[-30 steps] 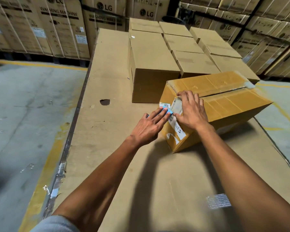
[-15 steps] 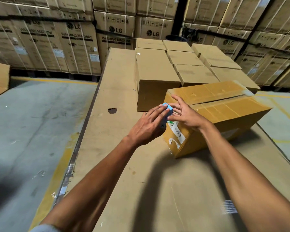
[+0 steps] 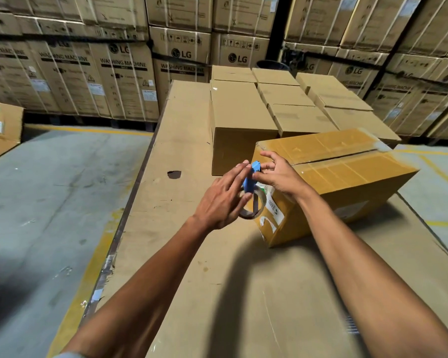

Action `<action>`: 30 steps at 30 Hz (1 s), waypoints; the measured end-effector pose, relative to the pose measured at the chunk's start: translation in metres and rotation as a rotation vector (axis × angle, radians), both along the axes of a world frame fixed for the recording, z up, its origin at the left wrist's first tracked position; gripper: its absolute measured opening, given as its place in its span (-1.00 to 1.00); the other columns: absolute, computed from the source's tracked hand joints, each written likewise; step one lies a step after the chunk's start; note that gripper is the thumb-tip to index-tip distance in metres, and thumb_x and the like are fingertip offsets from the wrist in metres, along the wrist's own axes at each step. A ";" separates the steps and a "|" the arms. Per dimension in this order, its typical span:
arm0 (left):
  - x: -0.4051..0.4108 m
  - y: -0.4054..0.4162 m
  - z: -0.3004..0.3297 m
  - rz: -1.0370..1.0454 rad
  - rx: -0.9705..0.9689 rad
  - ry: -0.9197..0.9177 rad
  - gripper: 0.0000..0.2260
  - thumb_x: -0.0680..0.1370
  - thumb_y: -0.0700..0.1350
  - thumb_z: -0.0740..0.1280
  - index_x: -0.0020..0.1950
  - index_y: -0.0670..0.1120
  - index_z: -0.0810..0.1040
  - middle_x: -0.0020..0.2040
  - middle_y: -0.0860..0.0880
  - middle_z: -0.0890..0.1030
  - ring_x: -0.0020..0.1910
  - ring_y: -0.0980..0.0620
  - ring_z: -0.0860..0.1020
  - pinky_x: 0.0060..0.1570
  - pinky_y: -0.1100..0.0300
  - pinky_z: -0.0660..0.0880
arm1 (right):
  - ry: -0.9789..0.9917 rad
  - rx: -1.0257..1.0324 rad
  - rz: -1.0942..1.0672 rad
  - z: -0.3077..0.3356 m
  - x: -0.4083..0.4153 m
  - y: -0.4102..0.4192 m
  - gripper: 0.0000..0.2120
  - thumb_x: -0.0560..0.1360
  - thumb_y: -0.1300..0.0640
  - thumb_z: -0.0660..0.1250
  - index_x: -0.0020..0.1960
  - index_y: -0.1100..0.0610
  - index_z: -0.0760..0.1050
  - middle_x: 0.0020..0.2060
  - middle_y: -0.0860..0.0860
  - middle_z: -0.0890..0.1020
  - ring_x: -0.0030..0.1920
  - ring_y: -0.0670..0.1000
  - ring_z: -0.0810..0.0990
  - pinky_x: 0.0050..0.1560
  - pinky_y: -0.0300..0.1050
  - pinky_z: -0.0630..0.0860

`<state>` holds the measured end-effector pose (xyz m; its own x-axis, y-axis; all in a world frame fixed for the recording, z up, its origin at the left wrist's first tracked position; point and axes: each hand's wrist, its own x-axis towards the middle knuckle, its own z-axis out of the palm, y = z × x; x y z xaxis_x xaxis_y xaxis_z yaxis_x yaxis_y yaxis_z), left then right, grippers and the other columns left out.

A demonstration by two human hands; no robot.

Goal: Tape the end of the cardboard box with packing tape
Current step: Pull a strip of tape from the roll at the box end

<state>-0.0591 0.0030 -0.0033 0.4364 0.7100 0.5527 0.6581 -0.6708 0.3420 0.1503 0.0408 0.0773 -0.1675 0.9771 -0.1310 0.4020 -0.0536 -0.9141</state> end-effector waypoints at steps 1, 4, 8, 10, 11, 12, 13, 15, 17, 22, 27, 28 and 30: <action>0.002 -0.001 -0.004 0.020 0.012 0.016 -0.32 0.76 0.16 0.25 0.78 -0.08 0.09 0.79 -0.10 0.09 0.73 -0.09 0.21 0.57 -0.05 0.37 | 0.011 -0.002 -0.030 -0.001 -0.001 0.002 -0.16 0.47 0.17 0.60 0.63 0.06 0.26 0.32 0.19 0.61 0.26 0.12 0.69 0.38 0.13 0.59; 0.008 -0.007 -0.016 0.065 0.110 0.087 -0.19 0.68 0.33 0.30 0.78 -0.06 0.14 0.79 -0.17 0.07 0.77 -0.14 0.10 0.64 -0.15 0.24 | 0.010 -0.034 -0.095 -0.001 -0.005 0.006 -0.13 0.40 0.02 0.66 0.59 0.03 0.31 0.25 0.18 0.65 0.14 0.11 0.75 0.28 0.15 0.65; 0.013 -0.015 -0.026 0.068 0.212 0.173 -0.18 0.65 0.38 0.30 0.76 -0.08 0.22 0.77 -0.24 0.11 0.77 -0.21 0.05 0.67 -0.27 0.14 | -0.056 -0.050 -0.182 -0.011 -0.007 0.017 0.08 0.05 -0.34 0.69 0.47 -0.07 0.39 0.15 0.09 0.72 0.09 0.06 0.77 0.19 0.13 0.70; 0.011 -0.014 -0.031 0.087 0.222 0.243 -0.20 0.67 0.36 0.27 0.77 -0.05 0.18 0.78 -0.20 0.09 0.78 -0.21 0.02 0.68 -0.29 0.11 | -0.064 -0.067 -0.196 -0.013 -0.013 0.018 -0.03 0.08 -0.38 0.67 0.38 -0.08 0.44 0.16 0.08 0.70 0.08 0.06 0.77 0.14 0.10 0.72; 0.011 -0.013 -0.034 0.102 0.221 0.279 -0.21 0.67 0.34 0.27 0.78 -0.03 0.16 0.79 -0.17 0.07 0.78 -0.21 0.00 0.67 -0.31 0.10 | -0.050 -0.076 -0.199 -0.012 -0.016 0.015 -0.16 0.18 -0.32 0.66 0.35 -0.05 0.48 0.16 0.08 0.70 0.06 0.06 0.77 0.10 0.06 0.73; 0.009 -0.011 -0.037 0.119 0.215 0.308 -0.22 0.67 0.31 0.28 0.78 -0.02 0.15 0.79 -0.15 0.06 0.78 -0.20 -0.01 0.66 -0.35 0.10 | -0.033 -0.092 -0.202 -0.012 -0.018 0.013 -0.30 0.30 -0.23 0.65 0.33 -0.01 0.51 0.13 0.08 0.71 0.05 0.06 0.77 0.04 0.01 0.74; 0.008 -0.010 -0.040 0.134 0.208 0.330 -0.23 0.67 0.29 0.30 0.78 0.00 0.15 0.80 -0.12 0.06 0.78 -0.20 -0.02 0.64 -0.38 0.11 | -0.021 -0.102 -0.205 -0.014 -0.018 0.012 -0.42 0.39 -0.16 0.63 0.30 0.01 0.54 0.09 0.07 0.73 0.03 0.06 0.78 0.00 -0.02 0.74; 0.005 -0.007 -0.041 0.143 0.175 0.354 -0.24 0.66 0.26 0.33 0.77 0.02 0.17 0.80 -0.09 0.07 0.78 -0.21 0.01 0.60 -0.38 0.21 | -0.011 -0.122 -0.201 -0.018 -0.016 0.012 -0.57 0.45 -0.14 0.59 0.20 0.04 0.63 0.02 0.06 0.77 0.02 0.07 0.79 0.00 0.00 0.75; 0.000 -0.003 -0.040 0.118 0.145 0.360 -0.26 0.64 0.23 0.34 0.76 0.02 0.20 0.80 -0.07 0.09 0.77 -0.23 0.08 0.48 -0.26 0.39 | -0.024 -0.128 -0.193 -0.021 -0.014 0.014 -0.61 0.43 -0.19 0.57 0.09 0.06 0.70 -0.02 0.04 0.79 0.02 0.06 0.80 0.05 0.05 0.75; -0.016 0.003 -0.042 0.011 0.071 0.262 -0.23 0.55 0.14 0.42 0.72 -0.03 0.28 0.76 -0.08 0.23 0.71 -0.25 0.23 0.18 -0.14 0.57 | 0.061 -0.264 -0.112 -0.023 -0.012 0.014 -0.57 0.62 -0.15 0.41 0.28 0.16 0.63 0.16 0.18 0.71 0.11 0.16 0.77 0.09 -0.01 0.72; -0.035 0.012 -0.042 -0.125 -0.007 0.124 -0.27 0.59 0.08 0.46 0.69 -0.15 0.33 0.71 -0.16 0.30 0.66 -0.27 0.32 0.45 -0.25 0.47 | 0.234 -0.394 0.038 -0.028 -0.001 0.012 -0.61 0.65 0.21 0.38 0.47 0.16 0.49 0.30 0.23 0.62 0.28 0.25 0.68 0.31 0.04 0.64; -0.037 0.013 -0.041 -0.138 -0.013 0.118 -0.27 0.58 0.06 0.47 0.67 -0.17 0.35 0.70 -0.18 0.31 0.64 -0.28 0.34 0.49 -0.23 0.43 | 0.234 -0.380 0.066 -0.031 0.002 0.012 -0.57 0.61 0.27 0.43 0.46 0.17 0.50 0.31 0.23 0.61 0.30 0.25 0.67 0.32 0.04 0.63; -0.041 0.013 -0.038 -0.150 -0.025 0.110 -0.28 0.57 0.04 0.49 0.65 -0.19 0.37 0.68 -0.21 0.33 0.61 -0.29 0.39 0.52 -0.19 0.40 | 0.177 -0.313 0.102 -0.036 0.003 0.011 -0.51 0.53 0.33 0.51 0.43 0.15 0.53 0.32 0.16 0.58 0.30 0.19 0.68 0.27 -0.02 0.66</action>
